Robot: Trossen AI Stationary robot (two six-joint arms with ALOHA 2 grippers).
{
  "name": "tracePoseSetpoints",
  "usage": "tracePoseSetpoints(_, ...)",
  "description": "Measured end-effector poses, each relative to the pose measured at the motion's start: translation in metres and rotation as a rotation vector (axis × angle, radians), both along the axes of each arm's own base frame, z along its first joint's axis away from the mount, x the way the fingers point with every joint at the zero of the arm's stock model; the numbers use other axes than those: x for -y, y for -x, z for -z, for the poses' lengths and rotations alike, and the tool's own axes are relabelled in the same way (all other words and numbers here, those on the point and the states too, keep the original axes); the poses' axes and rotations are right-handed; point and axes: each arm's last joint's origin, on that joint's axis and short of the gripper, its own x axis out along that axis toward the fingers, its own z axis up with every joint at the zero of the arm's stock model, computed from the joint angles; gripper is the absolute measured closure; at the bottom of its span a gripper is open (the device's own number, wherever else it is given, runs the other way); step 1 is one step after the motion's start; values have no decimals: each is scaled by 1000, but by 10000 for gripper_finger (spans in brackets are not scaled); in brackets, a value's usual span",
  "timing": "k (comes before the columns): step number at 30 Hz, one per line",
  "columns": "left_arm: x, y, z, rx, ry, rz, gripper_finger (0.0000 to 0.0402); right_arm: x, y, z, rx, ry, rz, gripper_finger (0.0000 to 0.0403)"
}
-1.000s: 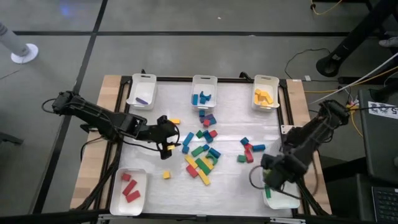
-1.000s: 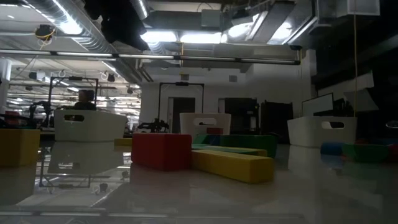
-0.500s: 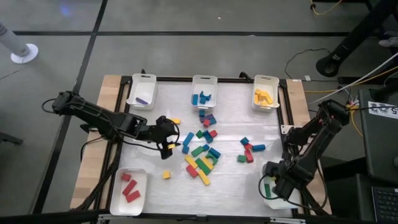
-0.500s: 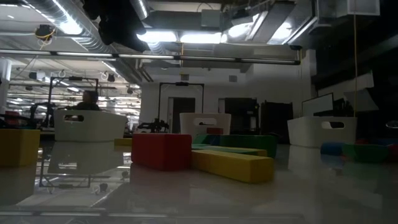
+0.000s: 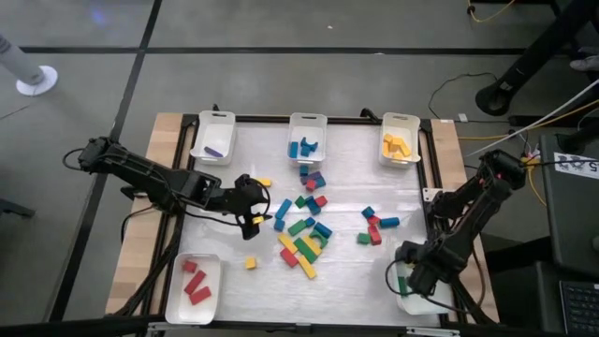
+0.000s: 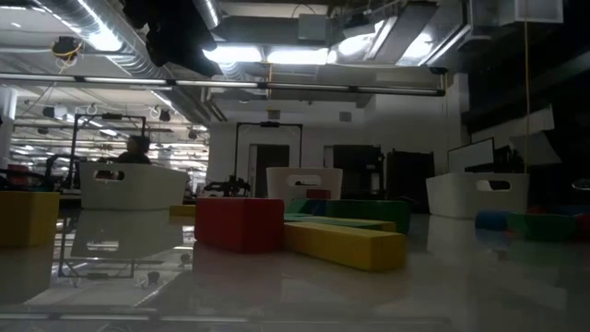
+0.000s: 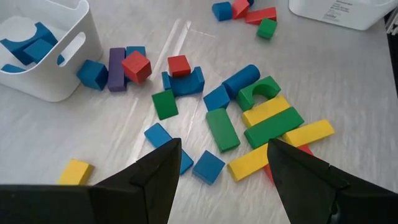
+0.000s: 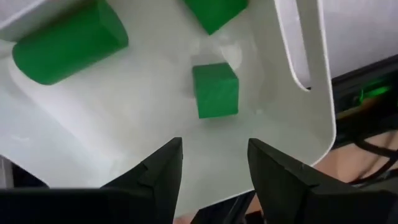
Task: Sort blocks
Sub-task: Put the blue block into the top center white bin
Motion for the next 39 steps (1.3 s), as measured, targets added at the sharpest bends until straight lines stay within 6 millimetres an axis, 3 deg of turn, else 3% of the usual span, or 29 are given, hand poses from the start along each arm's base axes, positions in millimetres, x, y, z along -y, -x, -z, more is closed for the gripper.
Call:
tracePoseSetpoints(10, 0, 0, 0, 0, 0, 0, 174, 26, -19, -2, -24, 28, -95, 220)
tracePoseSetpoints(18, 0, 0, 0, 1, 0, 0, 174, 43, -32, -17, -9, 93, -168, 220)
tracePoseSetpoints(27, 0, 0, 0, 1, -1, 1, 174, 60, -45, -20, 154, 357, -319, 220)
tracePoseSetpoints(32, 0, 0, 0, 1, 0, 0, 174, 72, -51, -12, 121, 343, -333, 220)
tracePoseSetpoints(39, 0, 0, 0, 1, 0, 0, 174, 88, -64, 8, 120, 176, -361, 220)
